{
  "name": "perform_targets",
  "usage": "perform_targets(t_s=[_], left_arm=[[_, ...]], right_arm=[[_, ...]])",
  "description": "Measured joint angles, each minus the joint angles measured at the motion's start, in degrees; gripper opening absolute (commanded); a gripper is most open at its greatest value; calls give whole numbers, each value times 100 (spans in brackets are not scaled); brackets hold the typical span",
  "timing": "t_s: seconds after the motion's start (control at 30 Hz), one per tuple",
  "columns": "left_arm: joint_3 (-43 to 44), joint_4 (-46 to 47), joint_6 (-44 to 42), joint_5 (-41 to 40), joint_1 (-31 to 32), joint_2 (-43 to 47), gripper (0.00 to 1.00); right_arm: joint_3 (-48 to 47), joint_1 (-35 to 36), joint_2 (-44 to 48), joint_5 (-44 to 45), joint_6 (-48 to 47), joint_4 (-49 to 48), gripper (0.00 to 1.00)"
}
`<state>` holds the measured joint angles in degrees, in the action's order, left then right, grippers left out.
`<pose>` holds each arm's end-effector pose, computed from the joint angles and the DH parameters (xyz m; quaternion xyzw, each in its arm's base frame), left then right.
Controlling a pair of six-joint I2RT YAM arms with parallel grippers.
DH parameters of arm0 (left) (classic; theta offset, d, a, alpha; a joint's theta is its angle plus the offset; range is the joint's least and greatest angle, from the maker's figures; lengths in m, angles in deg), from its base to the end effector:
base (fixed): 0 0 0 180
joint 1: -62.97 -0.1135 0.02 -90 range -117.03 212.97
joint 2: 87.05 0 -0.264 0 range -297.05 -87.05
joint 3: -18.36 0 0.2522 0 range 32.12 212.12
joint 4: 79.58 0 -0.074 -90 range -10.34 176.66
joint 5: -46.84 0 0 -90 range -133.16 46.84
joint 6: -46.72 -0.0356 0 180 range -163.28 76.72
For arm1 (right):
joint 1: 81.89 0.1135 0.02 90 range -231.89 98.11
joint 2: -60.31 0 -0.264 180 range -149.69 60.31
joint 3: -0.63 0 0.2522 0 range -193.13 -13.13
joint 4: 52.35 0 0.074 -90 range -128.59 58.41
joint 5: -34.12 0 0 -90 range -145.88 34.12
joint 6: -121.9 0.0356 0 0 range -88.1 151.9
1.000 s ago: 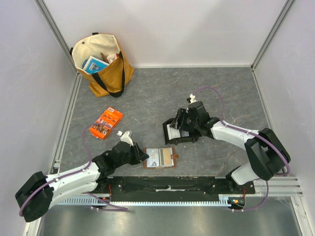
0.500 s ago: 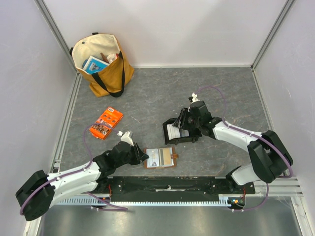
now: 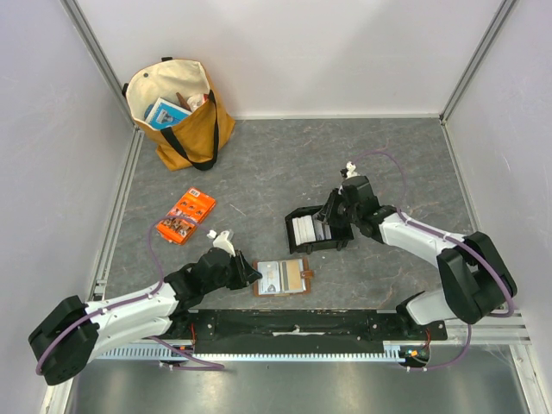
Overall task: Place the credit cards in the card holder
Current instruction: Pick up the credit card from the storage box.
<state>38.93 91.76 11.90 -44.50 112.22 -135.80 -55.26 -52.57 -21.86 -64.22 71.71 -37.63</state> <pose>0.1024 -0.1176 0.1272 -0.0515 0.8928 -0.3472 0.2824 0.2526 0.1478 0.1917 0.0529 0.9065 0.2891 0.3030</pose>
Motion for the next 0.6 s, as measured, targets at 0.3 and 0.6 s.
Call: perform_targets(t_s=[0.3, 0.6], left_arm=[[0, 15, 2, 0, 0, 0, 28], [0, 24, 0, 4, 0, 0, 27]], right_arm=[[52, -208, 96, -138, -87, 37, 12], [52, -210, -284, -136, -238, 258, 20]])
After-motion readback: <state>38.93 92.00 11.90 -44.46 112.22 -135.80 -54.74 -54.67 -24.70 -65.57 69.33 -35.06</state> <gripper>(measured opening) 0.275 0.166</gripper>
